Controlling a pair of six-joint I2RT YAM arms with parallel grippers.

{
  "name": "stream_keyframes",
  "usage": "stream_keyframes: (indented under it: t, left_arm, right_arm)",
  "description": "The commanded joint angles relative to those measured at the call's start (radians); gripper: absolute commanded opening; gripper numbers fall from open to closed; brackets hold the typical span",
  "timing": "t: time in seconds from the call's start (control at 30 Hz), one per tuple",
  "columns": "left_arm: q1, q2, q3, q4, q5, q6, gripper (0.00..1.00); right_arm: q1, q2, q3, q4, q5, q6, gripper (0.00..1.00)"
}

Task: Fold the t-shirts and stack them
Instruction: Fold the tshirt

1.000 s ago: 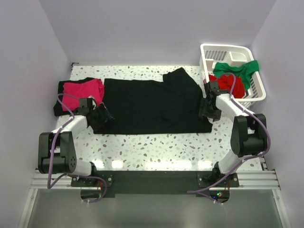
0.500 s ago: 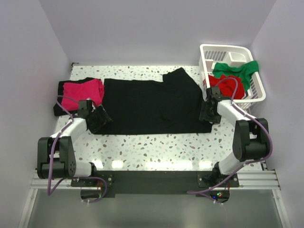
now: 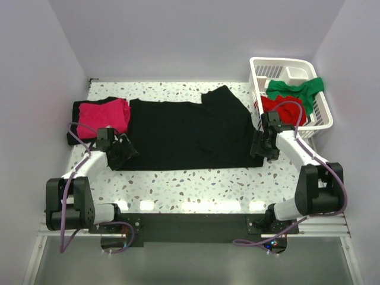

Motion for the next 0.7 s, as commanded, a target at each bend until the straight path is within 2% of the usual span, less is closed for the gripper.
stream_keyframes:
  t: [0.0, 0.17, 0.37, 0.5, 0.67]
  left_arm:
    - [0.019, -0.015, -0.039, -0.083, -0.058, 0.008, 0.88]
    - [0.029, -0.073, -0.062, -0.113, -0.095, -0.006, 0.9]
    - [0.045, -0.116, -0.038, -0.158, -0.157, -0.021, 0.91]
    - [0.052, -0.101, -0.039, -0.153, -0.143, -0.015, 0.92]
    - [0.052, -0.093, -0.039, -0.144, -0.134, -0.007, 0.92]
  right_arm:
    - [0.003, -0.064, 0.025, -0.097, -0.036, -0.015, 0.64]
    - [0.009, -0.127, 0.023, -0.121, -0.06, -0.017, 0.64]
    - [0.108, -0.192, -0.04, -0.11, -0.067, 0.045, 0.6]
    - [0.219, -0.172, -0.07, -0.098, -0.031, 0.095, 0.6]
    - [0.222, -0.118, -0.078, -0.076, 0.009, 0.111, 0.6]
